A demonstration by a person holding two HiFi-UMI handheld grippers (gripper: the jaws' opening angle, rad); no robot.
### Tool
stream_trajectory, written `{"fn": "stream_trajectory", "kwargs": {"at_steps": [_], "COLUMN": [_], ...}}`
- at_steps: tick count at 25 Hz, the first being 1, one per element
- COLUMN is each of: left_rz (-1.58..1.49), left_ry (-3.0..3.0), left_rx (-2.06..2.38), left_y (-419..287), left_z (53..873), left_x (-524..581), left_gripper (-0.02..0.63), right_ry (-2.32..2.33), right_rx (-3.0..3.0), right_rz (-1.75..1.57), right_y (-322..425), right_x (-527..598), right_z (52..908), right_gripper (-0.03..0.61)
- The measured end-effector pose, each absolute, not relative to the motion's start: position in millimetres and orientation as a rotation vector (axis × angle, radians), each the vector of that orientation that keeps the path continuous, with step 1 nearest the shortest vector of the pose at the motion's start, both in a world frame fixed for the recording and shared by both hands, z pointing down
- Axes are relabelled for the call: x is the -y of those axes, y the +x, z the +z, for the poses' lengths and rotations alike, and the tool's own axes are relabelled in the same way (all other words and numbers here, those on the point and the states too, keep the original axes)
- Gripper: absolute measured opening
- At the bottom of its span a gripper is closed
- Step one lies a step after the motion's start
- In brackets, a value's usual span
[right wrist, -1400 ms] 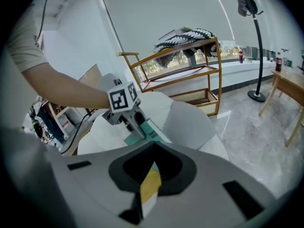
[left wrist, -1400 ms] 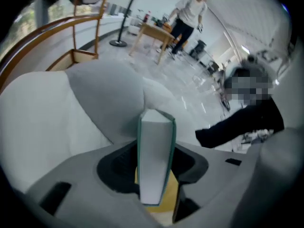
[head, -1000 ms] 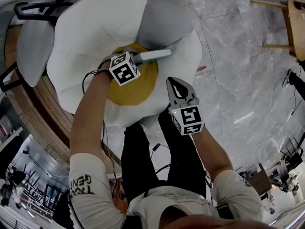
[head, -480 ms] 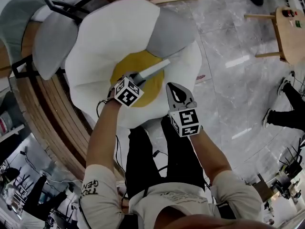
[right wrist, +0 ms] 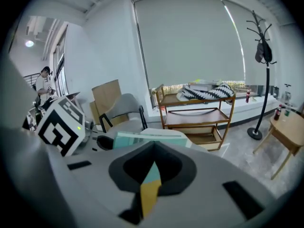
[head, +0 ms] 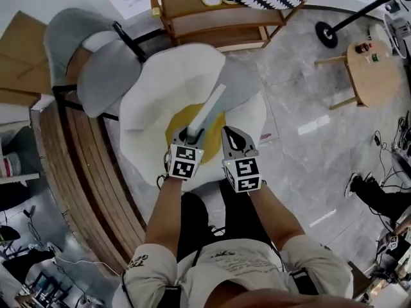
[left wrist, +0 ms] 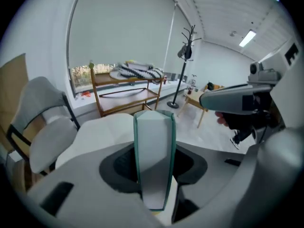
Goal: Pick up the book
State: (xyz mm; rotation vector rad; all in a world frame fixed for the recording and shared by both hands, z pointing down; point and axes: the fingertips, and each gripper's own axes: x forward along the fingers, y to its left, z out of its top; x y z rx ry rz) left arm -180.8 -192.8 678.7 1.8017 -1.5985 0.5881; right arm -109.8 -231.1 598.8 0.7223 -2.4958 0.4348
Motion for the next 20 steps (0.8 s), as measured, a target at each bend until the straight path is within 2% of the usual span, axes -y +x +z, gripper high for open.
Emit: {"fn": "stream_trajectory", "kwargs": {"at_steps": [7,20], "left_rz": [0.459,0.349], "left_ry": [1.772,1.770], "left_rx": [1.863,2.177], "left_y": [-222.8,-259.6], "left_z": [538.0,324.7], "left_x": [192.3,176.4], "left_gripper": [0.170,0.171], "right_ry": [0.925,0.949], "right_rx": [2.563,2.846], "right_rz": [0.451,0.277], "right_y": [-128.3,-173.3], "right_x": [239.6,240.0], "right_z": [512.1,293.9], "right_gripper": [0.026,0.026]}}
